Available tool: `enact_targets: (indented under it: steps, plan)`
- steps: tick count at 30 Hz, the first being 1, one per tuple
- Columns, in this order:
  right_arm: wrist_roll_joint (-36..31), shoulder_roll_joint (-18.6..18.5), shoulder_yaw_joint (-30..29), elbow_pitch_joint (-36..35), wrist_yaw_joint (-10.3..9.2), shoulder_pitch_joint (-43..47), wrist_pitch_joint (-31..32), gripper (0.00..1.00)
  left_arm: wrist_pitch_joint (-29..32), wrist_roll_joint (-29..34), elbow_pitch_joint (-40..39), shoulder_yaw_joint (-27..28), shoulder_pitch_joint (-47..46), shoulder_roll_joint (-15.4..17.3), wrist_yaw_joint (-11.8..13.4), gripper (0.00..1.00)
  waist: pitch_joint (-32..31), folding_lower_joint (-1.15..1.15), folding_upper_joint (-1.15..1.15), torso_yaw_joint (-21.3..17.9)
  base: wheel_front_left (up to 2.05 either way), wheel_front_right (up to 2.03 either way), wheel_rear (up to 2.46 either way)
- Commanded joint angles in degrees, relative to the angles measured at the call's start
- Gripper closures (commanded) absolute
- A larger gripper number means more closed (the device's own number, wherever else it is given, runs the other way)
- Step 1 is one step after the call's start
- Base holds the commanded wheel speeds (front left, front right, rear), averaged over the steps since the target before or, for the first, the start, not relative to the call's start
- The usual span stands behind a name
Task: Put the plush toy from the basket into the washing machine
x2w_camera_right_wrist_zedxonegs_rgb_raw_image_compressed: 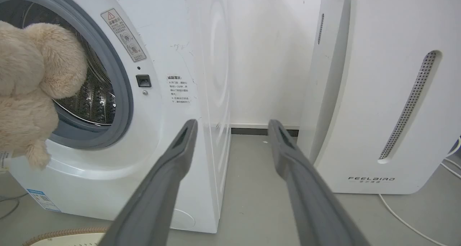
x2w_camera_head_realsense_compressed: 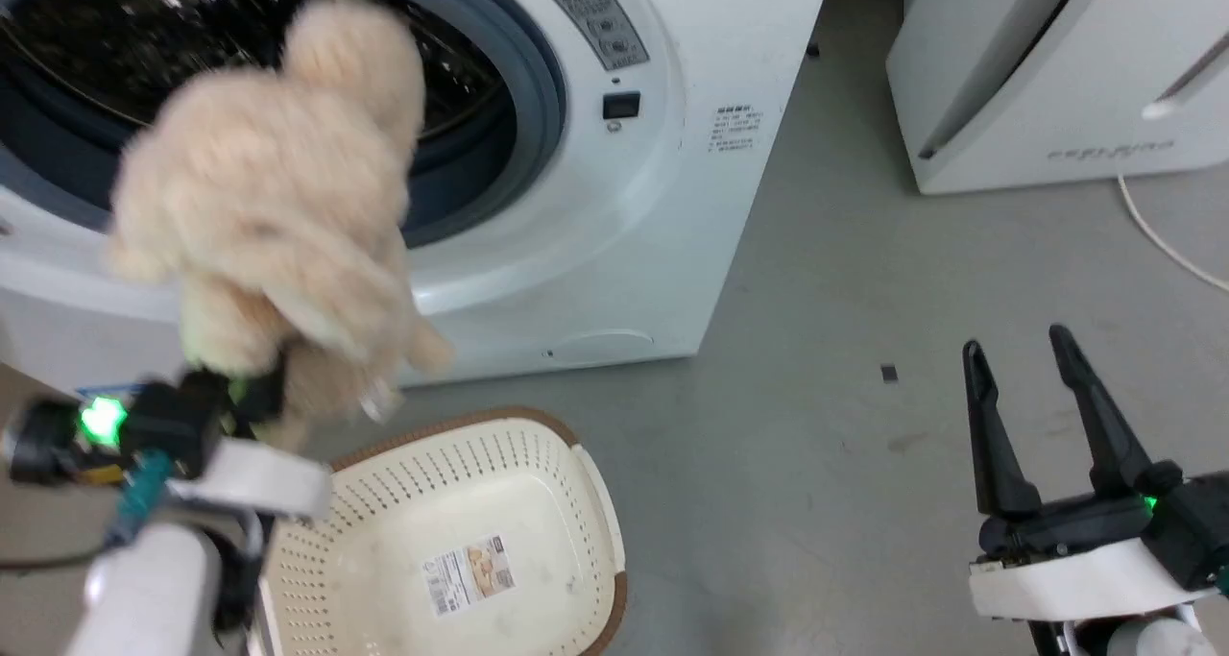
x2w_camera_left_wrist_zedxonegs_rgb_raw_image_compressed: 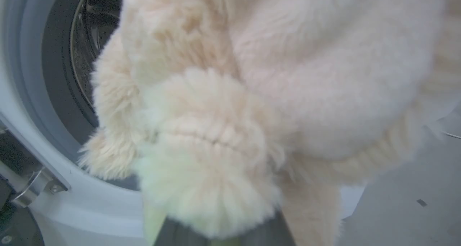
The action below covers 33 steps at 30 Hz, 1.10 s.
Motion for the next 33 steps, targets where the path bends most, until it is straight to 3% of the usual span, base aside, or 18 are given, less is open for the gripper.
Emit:
enact_targets:
  steps: [1,9,18,24,27,33]
  plan:
    - [0.3,0.0,0.1,-0.5,-0.05,-1.1,-0.2,0.00,0.1,0.2,-0.9,0.4,-2.1,0.6,-0.2,1.00,2.8,0.01,0.00,-1.2,0.00,0.00,0.00]
    - [1.7,0.0,0.9,-2.0,-0.05,-4.9,-0.2,0.00,9.0,0.5,-0.8,2.1,-17.7,8.3,-3.7,1.00,12.1,0.01,0.00,-4.6,0.00,0.00,0.00]
    - [3.8,0.0,1.9,-3.2,-0.05,-8.2,-0.2,0.00,16.5,2.2,6.4,-0.7,-37.2,16.9,-6.9,1.00,20.8,0.01,0.00,-7.6,0.00,0.00,0.00]
    - [4.9,0.0,2.5,-3.6,-0.05,-9.7,-0.2,0.00,20.3,2.3,14.1,-7.5,-49.1,20.4,-7.7,1.00,24.9,0.01,0.00,-8.9,0.00,0.00,0.00]
    - [5.1,0.0,2.8,-3.8,-0.05,-10.2,-0.2,0.00,23.0,1.5,18.6,-13.8,-54.3,22.0,-7.7,1.00,26.4,0.01,0.00,-9.2,0.00,0.00,0.00]
    - [5.5,0.0,3.6,-4.3,-0.05,-11.0,-0.2,0.00,29.5,-5.8,27.5,-25.8,-62.9,23.9,-7.8,1.00,28.8,0.01,0.00,-9.7,0.00,0.00,0.00]
